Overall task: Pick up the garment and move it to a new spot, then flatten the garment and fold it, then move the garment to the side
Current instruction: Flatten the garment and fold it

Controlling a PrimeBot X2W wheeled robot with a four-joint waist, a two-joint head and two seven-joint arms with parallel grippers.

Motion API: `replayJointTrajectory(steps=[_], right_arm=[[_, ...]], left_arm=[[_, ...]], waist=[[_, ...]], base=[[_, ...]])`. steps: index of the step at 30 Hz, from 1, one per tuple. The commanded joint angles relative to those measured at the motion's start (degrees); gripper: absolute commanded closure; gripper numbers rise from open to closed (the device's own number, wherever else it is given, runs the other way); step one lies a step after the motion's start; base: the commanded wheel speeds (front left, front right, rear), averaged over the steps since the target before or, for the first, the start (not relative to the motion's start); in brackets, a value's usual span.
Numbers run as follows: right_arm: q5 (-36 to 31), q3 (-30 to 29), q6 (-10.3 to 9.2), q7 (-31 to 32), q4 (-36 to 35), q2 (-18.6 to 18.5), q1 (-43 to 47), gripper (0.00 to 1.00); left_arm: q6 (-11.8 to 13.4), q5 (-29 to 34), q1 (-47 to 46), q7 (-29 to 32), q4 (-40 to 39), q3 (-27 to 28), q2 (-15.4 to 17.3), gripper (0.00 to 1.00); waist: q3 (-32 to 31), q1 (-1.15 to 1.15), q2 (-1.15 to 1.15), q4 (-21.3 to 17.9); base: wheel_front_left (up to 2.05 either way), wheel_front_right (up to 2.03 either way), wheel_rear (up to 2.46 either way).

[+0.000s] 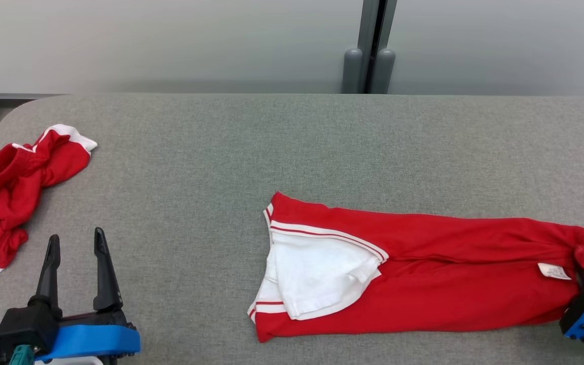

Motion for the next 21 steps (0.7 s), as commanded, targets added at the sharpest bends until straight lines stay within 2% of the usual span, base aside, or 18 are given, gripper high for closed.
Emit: replayJointTrajectory(steps=[1, 5, 13, 16, 21], right_arm=[[0.14, -0.96, 0.0, 0.52, -0.98, -0.87, 0.79, 1.0], [-0.18, -1.41, 0.0, 1.92, -3.1, -1.13, 1.48, 1.0], [0.58, 2.58, 0.01, 3.5, -7.12, 3.01, 2.99, 1.0], [1.87, 7.86, 0.0, 4.29, -10.41, 6.29, 2.9, 1.0], [2.99, 12.06, 0.0, 4.75, -13.32, 8.0, 2.08, 1.0]], left_arm=[[-0.36, 0.52, 0.54, -0.25, 0.08, 0.5, -0.11, 0.0], [-0.82, 1.2, 0.99, -0.25, 0.5, 1.11, -0.72, 0.0], [-1.63, 2.07, 1.16, -0.25, 1.31, 1.58, -1.48, 0.0], [-1.93, 2.51, 0.99, -0.25, 1.63, 1.47, -1.83, 0.0], [-2.28, 2.77, 0.96, -0.25, 1.66, 1.15, -2.1, 0.0]], waist=[[-0.15, 0.0, 0.0, -0.14], [-0.84, 0.0, 0.0, -0.53], [-1.92, 0.0, 0.0, -0.96], [-2.16, 0.0, 0.0, -0.84], [-2.05, 0.0, 0.0, -0.41]], base=[[0.0, 0.0, 0.0], [0.0, 0.0, 0.0], [0.0, 0.0, 0.0], [0.0, 0.0, 0.0], [0.0, 0.0, 0.0]])
